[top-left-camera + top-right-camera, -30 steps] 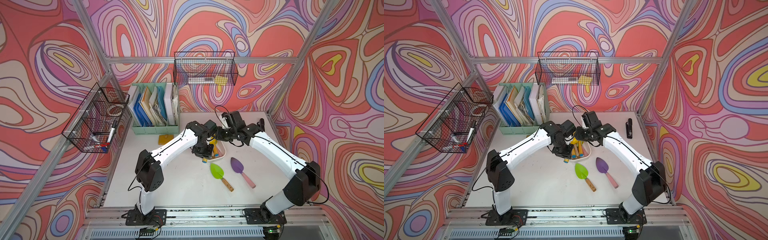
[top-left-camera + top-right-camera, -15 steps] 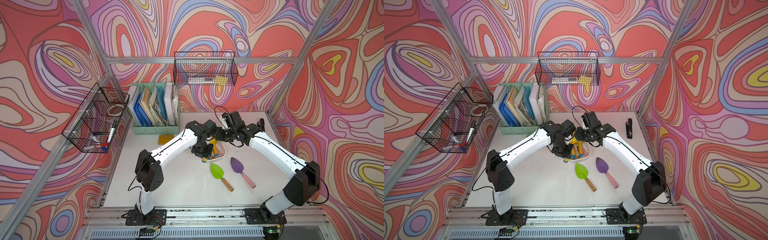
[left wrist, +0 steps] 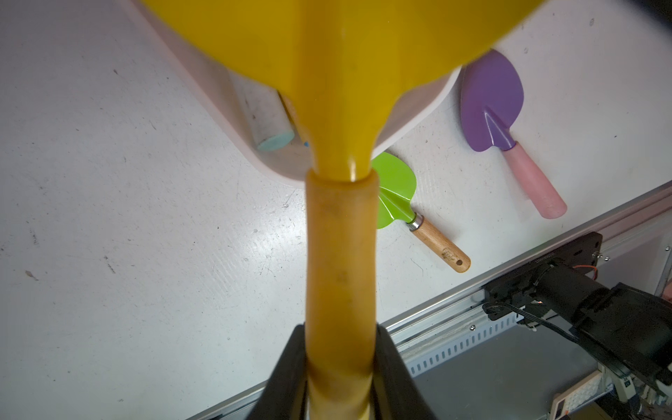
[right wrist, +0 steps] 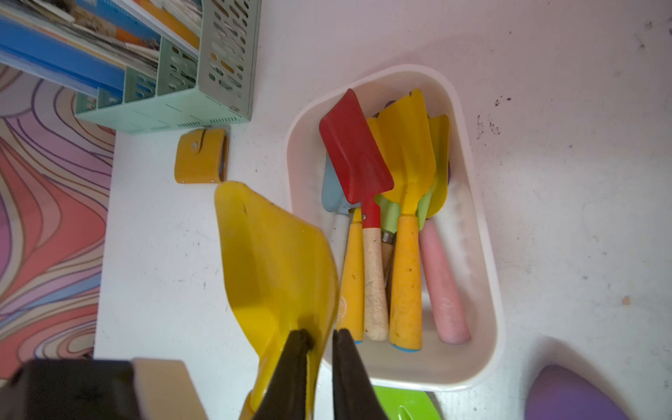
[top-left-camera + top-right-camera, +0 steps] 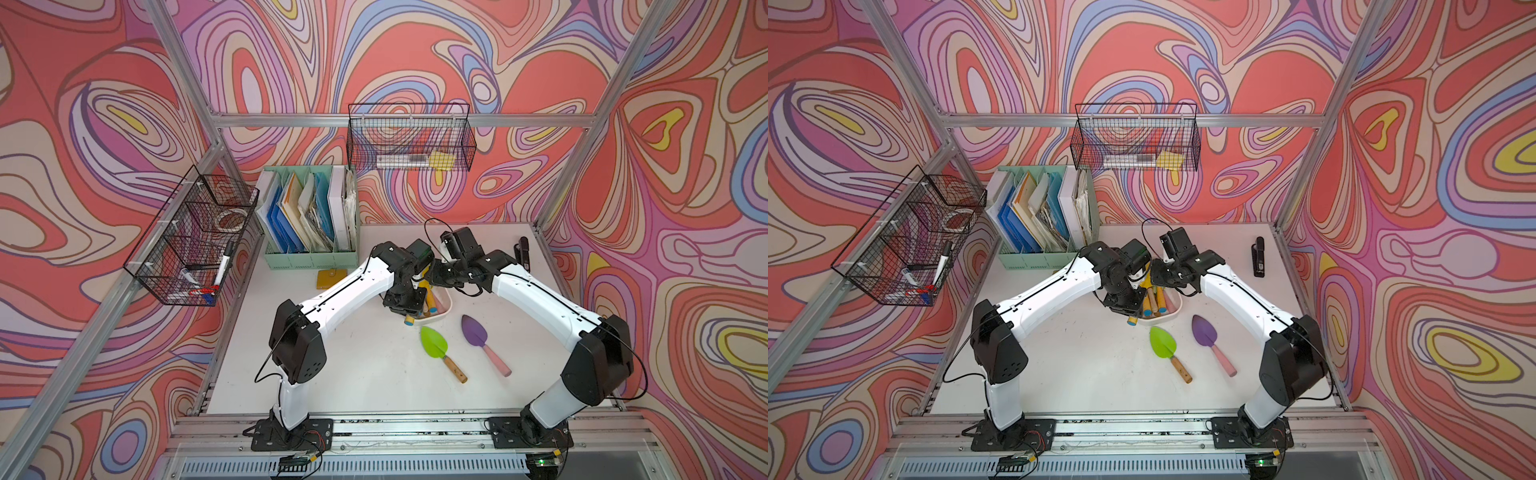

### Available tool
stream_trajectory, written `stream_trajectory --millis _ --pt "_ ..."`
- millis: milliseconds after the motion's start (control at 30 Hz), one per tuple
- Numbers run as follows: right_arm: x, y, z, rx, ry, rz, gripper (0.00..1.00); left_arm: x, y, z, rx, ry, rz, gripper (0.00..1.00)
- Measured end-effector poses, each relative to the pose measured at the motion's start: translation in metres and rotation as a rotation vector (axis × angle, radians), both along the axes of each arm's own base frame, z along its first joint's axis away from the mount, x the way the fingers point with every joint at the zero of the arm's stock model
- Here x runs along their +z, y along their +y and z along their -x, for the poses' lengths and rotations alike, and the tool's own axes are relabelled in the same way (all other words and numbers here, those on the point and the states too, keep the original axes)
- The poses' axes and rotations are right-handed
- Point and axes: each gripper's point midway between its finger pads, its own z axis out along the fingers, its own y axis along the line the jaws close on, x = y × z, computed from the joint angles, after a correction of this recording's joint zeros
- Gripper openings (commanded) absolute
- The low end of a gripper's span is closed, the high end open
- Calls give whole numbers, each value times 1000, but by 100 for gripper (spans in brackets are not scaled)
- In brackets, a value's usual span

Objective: Put the shovel into the storage box
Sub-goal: Place the shovel in the storage box.

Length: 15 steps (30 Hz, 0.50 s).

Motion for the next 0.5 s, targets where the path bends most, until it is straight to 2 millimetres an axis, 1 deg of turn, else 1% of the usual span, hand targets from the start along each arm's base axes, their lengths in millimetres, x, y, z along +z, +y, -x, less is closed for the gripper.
stream_trajectory --millis 200,233,267,300,333,400,433,500 --pt "-1 1 0 -10 3 -9 0 -3 -1 0 4 3 4 0" --pt "-1 1 -1 -11 3 -9 0 -3 -1 0 6 3 6 3" --pt "-1 1 -1 -11 2 -10 0 -3 -1 0 7 2 7 14" --pt "-1 1 -1 -11 2 -11 0 -2 -1 0 8 2 7 31" --pt "-1 2 -1 -12 1 -12 0 -2 -1 0 9 0 9 46" --pt "-1 2 -2 -13 -4 -12 0 0 -2 0 6 -1 20 70" --pt "-2 1 -3 -14 -2 -9 0 2 -3 0 4 -4 28 80" --pt "-6 1 -3 -17 4 -1 0 7 -5 0 3 -13 48 89"
